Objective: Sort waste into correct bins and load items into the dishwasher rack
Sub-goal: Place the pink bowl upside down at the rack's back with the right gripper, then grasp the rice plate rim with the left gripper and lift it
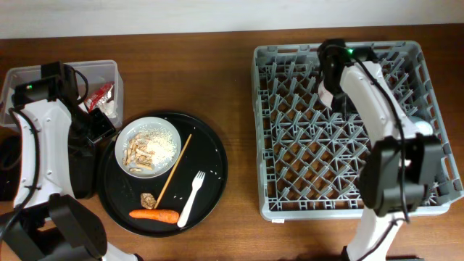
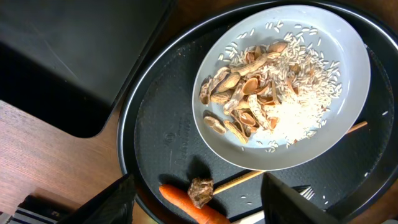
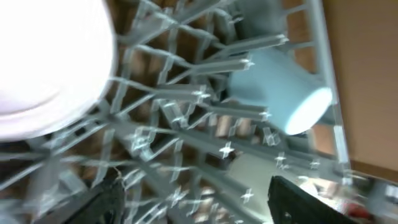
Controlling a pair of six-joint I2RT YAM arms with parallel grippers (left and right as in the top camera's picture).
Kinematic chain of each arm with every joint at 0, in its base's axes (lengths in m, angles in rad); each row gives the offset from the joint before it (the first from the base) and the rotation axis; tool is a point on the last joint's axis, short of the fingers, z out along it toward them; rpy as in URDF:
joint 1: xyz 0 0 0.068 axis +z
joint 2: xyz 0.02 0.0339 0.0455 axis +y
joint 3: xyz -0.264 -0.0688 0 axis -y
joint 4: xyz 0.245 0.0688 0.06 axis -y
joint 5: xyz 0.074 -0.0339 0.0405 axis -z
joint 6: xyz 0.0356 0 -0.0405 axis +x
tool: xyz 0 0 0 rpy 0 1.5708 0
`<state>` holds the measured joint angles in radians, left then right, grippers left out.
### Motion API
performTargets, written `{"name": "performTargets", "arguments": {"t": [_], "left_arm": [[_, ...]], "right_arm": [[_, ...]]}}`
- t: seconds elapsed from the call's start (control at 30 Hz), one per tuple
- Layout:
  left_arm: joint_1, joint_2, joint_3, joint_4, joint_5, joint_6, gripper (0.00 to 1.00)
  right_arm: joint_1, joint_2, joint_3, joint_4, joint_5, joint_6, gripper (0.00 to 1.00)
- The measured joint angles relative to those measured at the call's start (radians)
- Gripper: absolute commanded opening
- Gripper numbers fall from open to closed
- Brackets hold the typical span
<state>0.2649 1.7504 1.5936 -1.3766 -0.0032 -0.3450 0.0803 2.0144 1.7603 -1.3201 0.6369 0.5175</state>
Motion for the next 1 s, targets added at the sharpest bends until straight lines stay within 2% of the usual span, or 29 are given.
{"name": "performTargets", "arguments": {"t": [0.07,0.2,0.27,0.33,0.47,0.53,0.6,0.67,0.87,1.0], "left_arm": [[0.000,0.000,0.000,-0.002,0.000,0.000,0.66],[-0.001,0.000,0.000,-0.010,0.000,0.012,0.66],[-0.011,0.000,0.000,-0.011,0.000,0.024,0.66],[-0.051,0.000,0.000,-0.011,-0.001,0.039,0.66],[-0.161,0.000,-0.027,-0.007,0.003,0.055,0.66],[-0.231,0.000,-0.062,0.040,0.003,0.058,0.70],[-0.313,0.000,-0.113,0.141,0.003,0.061,0.70],[-0.407,0.002,-0.172,0.174,0.006,0.061,0.70],[-0.481,0.002,-0.196,0.169,0.006,0.061,0.70],[-0.499,0.002,-0.202,0.286,0.007,0.057,0.68]], "right_arm": [[0.000,-0.126,-0.005,0.056,-0.159,-0.071,0.79],[0.010,-0.377,-0.003,0.058,-0.701,-0.370,0.87],[0.045,-0.395,-0.002,-0.008,-0.875,-0.470,0.87],[0.107,-0.388,-0.005,-0.032,-0.961,-0.528,0.87],[0.255,-0.388,-0.042,-0.010,-1.018,-0.555,0.87],[0.320,-0.387,-0.062,-0.011,-1.017,-0.524,0.87],[0.334,-0.387,-0.063,-0.012,-0.990,-0.483,0.88],[0.334,-0.386,-0.064,-0.026,-0.975,-0.454,0.88],[0.334,-0.385,-0.201,-0.008,-0.974,-0.416,0.88],[0.334,-0.385,-0.229,-0.008,-0.975,-0.412,0.88]]}}
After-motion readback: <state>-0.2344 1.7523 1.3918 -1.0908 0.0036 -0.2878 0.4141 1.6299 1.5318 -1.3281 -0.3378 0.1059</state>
